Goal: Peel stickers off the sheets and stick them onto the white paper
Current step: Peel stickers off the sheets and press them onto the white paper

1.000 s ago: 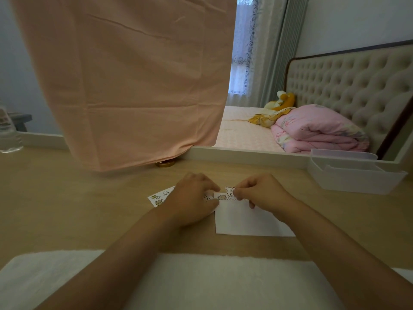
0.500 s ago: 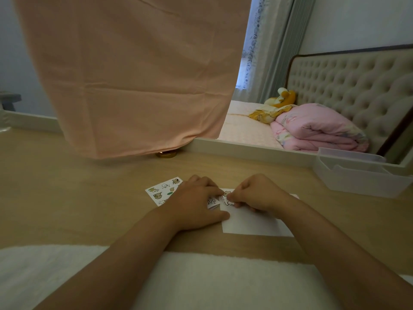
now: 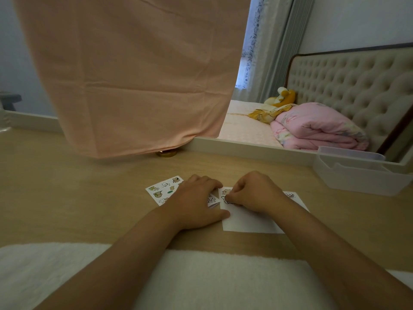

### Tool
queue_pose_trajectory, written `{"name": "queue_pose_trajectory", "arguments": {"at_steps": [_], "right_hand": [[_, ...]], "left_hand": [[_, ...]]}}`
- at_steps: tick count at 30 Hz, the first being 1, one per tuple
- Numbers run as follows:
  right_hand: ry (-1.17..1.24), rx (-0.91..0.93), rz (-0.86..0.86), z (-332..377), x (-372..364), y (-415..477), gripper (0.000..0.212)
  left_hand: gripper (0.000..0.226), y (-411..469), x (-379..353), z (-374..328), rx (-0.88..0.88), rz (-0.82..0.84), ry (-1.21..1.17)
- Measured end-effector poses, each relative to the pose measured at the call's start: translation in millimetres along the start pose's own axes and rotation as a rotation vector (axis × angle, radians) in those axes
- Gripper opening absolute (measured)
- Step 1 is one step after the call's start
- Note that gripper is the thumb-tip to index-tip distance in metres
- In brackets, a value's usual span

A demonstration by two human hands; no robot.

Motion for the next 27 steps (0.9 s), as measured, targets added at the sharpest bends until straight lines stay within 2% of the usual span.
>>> {"name": "queue_pose_trajectory", "arguments": {"at_steps": [4,7,13,18,23,27], "right_hand": [[-0.241,0.022,-0.065,6,12,-5,0.033],[-0.222,0.013,-0.088,1,13,-11,0.042],[-0.135,0.055,-0.105,-19,21,-17,0.023],[-0.131,0.253,-0.085,-10,13,-28,0.003],[-0.236,0.460,-0.029,2,1,-40,0.030],[-0.319,0.540,0.011,9,-5,-41,0.037]], "left_hand": [[0.069,-2,-1,-1,0.007,0.015,-0.002],[0.068,-3,1,-2,0.020,0.018,-0.005],[0.058,-13,7,-18,-0.114,-0.073,0.013],[0.045,-14,6,-27,-0.182,-0.055,0.092],[0.042,-15,0,-25,-0.136,0.018,0.107],[0.040,-14,0,-26,-0.117,0.006,0.203]]}}
Point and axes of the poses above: each hand's wrist, its own y-axis towards the middle knuckle, its own x-axis out of the back of the hand, z = x × y, the point moved 7 cm from there along y, towards the middle knuckle, and after that the axes turned 15 degrees about x, right-handed, at the moved point
